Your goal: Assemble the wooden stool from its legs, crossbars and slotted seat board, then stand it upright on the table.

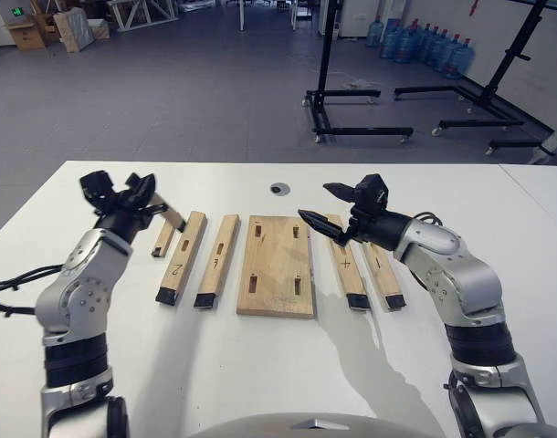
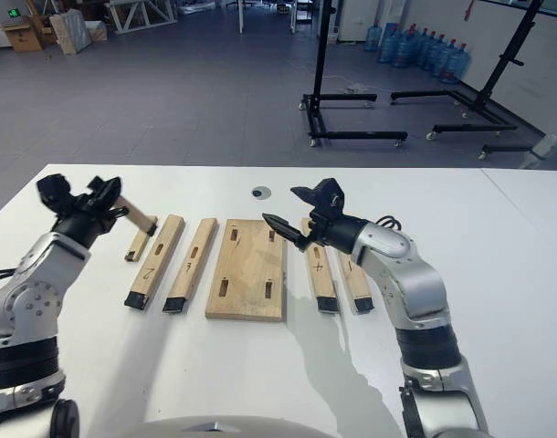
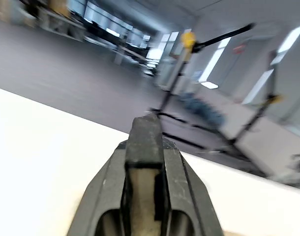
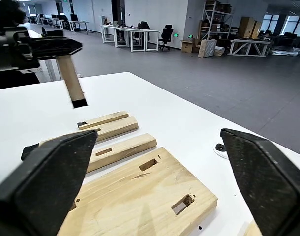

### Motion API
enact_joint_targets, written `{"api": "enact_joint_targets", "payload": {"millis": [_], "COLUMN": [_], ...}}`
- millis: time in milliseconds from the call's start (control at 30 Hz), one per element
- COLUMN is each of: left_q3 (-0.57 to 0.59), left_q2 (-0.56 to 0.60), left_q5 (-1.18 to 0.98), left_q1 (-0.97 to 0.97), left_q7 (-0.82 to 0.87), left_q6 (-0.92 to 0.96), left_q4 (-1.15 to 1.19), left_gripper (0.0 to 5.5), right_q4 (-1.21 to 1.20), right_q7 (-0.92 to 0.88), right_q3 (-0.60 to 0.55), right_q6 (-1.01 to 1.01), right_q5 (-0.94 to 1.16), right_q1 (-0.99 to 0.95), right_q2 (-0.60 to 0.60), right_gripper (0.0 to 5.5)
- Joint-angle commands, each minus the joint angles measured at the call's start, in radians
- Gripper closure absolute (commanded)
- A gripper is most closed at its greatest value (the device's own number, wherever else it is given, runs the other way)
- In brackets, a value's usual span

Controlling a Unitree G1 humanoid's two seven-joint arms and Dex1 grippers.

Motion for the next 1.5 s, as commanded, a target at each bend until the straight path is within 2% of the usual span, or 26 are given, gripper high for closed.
{"api": "enact_joint_targets", "payload": {"millis": [33, 167, 433, 767, 1333, 1500], "left_q3": [-0.038, -0.060, -0.067, -0.090, -0.098, -0.133], "left_q2": [-0.078, -0.121, -0.123, -0.154, -0.143, -0.154], "left_q5": [0.066, 0.114, 0.192, 0.285, 0.363, 0.415], "left_q1": [0.003, -0.006, 0.018, -0.011, -0.006, 0.013], "left_q7": [-0.055, -0.111, -0.198, -0.215, -0.248, -0.260], "left_q6": [-0.112, -0.188, -0.258, -0.343, -0.416, -0.456], "left_q4": [0.076, 0.150, 0.220, 0.325, 0.401, 0.436], "left_gripper": [5.11, 5.11, 5.11, 5.11, 5.11, 5.11], "right_q4": [0.062, 0.088, 0.103, 0.110, 0.110, 0.115], "right_q7": [-0.074, -0.116, -0.127, -0.122, -0.113, -0.112], "right_q3": [0.048, 0.065, 0.070, 0.079, 0.090, 0.091], "right_q6": [-0.030, -0.048, -0.060, -0.064, -0.064, -0.068], "right_q5": [-0.058, -0.080, -0.087, -0.099, -0.106, -0.108], "right_q1": [0.029, 0.057, 0.060, 0.051, 0.052, 0.051], "right_q2": [0.065, 0.108, 0.131, 0.137, 0.146, 0.143], "right_gripper": [0.60, 0.60, 0.60, 0.60, 0.60, 0.60]}}
